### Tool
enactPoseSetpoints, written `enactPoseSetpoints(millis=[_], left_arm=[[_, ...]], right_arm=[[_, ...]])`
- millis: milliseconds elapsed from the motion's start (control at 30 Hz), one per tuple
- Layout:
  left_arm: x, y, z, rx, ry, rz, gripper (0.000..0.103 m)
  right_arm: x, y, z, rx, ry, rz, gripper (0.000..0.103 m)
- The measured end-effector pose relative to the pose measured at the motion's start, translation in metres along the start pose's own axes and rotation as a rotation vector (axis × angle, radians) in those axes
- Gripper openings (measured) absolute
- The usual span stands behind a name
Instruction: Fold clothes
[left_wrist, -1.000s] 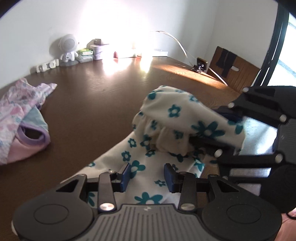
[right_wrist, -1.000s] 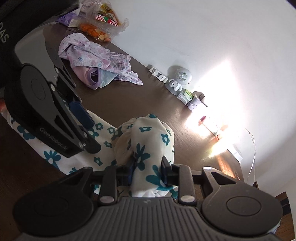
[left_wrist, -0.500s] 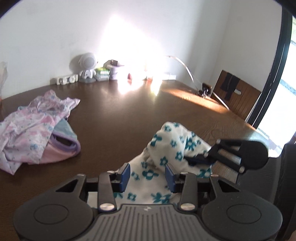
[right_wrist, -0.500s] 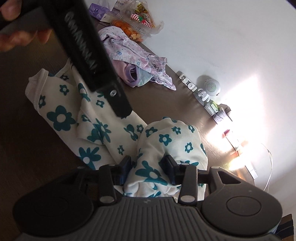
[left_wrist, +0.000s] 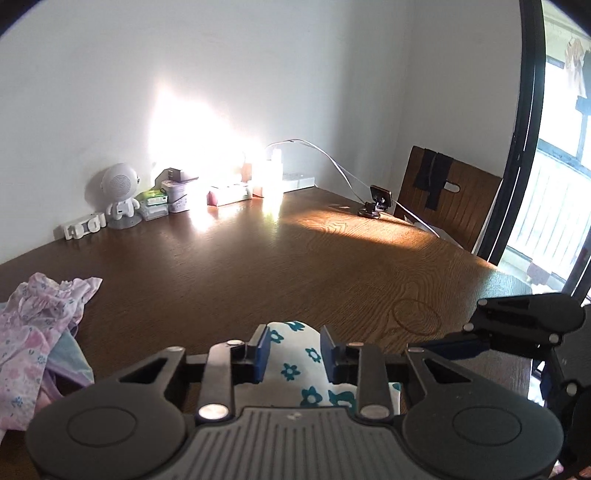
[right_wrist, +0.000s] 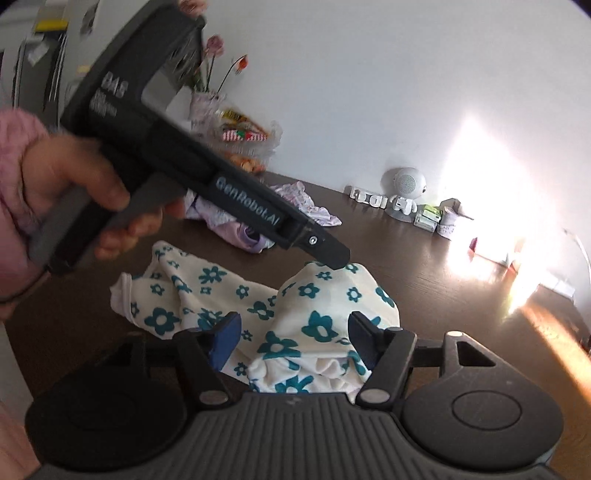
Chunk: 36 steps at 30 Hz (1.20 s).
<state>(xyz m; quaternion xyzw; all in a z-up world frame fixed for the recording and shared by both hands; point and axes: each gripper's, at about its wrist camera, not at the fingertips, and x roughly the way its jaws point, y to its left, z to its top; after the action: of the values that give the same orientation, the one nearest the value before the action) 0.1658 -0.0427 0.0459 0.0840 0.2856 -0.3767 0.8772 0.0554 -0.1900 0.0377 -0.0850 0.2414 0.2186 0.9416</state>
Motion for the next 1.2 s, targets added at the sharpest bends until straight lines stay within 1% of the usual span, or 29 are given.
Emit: enactPoseSetpoints(millis=[33, 67, 133, 200, 300, 433, 500, 667, 733, 767, 833, 867, 933, 1000, 1100, 1167, 1200], left_arm=[[0.003, -0.002, -0.001, 0.014, 0.013, 0.006, 0.016], [0.006, -0.004, -0.002, 0.028, 0.026, 0.012, 0.013], [0.011, -0.005, -0.006, 0.044, 0.053, 0.029, 0.013], [0.016, 0.0, -0.013, 0.038, 0.083, 0.058, 0.013], [0.021, 0.014, -0.024, -0.006, 0.118, 0.077, 0.013], [0.024, 0.025, -0.032, -0.044, 0.129, 0.066, 0.013], [0.026, 0.028, -0.035, -0.05, 0.135, 0.061, 0.013], [0.028, 0.035, -0.039, -0.107, 0.126, 0.047, 0.015], [0.026, 0.033, -0.038, -0.098, 0.125, 0.054, 0.015], [0.025, 0.032, -0.038, -0.094, 0.125, 0.057, 0.015], [0.025, 0.03, -0.037, -0.085, 0.126, 0.063, 0.015], [0.025, 0.03, -0.037, -0.084, 0.126, 0.063, 0.015], [0.025, 0.03, -0.037, -0.087, 0.125, 0.06, 0.015], [0.025, 0.03, -0.036, -0.091, 0.123, 0.061, 0.015], [0.021, 0.028, -0.033, -0.095, 0.112, 0.072, 0.021], [0.013, 0.026, -0.03, -0.097, 0.091, 0.083, 0.031], [0.008, 0.024, -0.028, -0.091, 0.079, 0.094, 0.039]], right_arm=[[0.001, -0.008, 0.0, 0.031, -0.001, -0.001, 0.062], [0.004, -0.016, -0.002, 0.048, 0.006, -0.009, 0.059], [0.015, -0.025, -0.006, 0.066, 0.036, 0.006, 0.042], [0.029, -0.027, -0.012, 0.091, 0.058, 0.059, 0.037], [0.042, -0.012, -0.019, 0.038, 0.067, 0.062, 0.036], [0.058, 0.005, -0.025, -0.02, 0.075, 0.042, 0.037], [0.061, 0.008, -0.028, -0.023, 0.079, 0.032, 0.037], [0.062, 0.009, -0.032, -0.021, 0.069, 0.032, 0.037], [0.06, 0.006, -0.032, -0.012, 0.057, 0.042, 0.039], [0.056, 0.001, -0.031, 0.008, 0.049, 0.06, 0.04], [0.041, -0.014, -0.025, 0.07, 0.019, 0.089, 0.048], [0.033, -0.022, -0.022, 0.102, 0.002, 0.102, 0.049], [0.019, -0.042, -0.018, 0.171, -0.02, 0.09, 0.059], [0.01, -0.065, -0.017, 0.253, -0.022, 0.069, 0.064], [0.014, -0.102, -0.026, 0.412, 0.018, 0.083, 0.064], [0.027, -0.123, -0.035, 0.527, 0.049, 0.135, 0.064], [0.033, -0.131, -0.04, 0.577, 0.061, 0.167, 0.064]])
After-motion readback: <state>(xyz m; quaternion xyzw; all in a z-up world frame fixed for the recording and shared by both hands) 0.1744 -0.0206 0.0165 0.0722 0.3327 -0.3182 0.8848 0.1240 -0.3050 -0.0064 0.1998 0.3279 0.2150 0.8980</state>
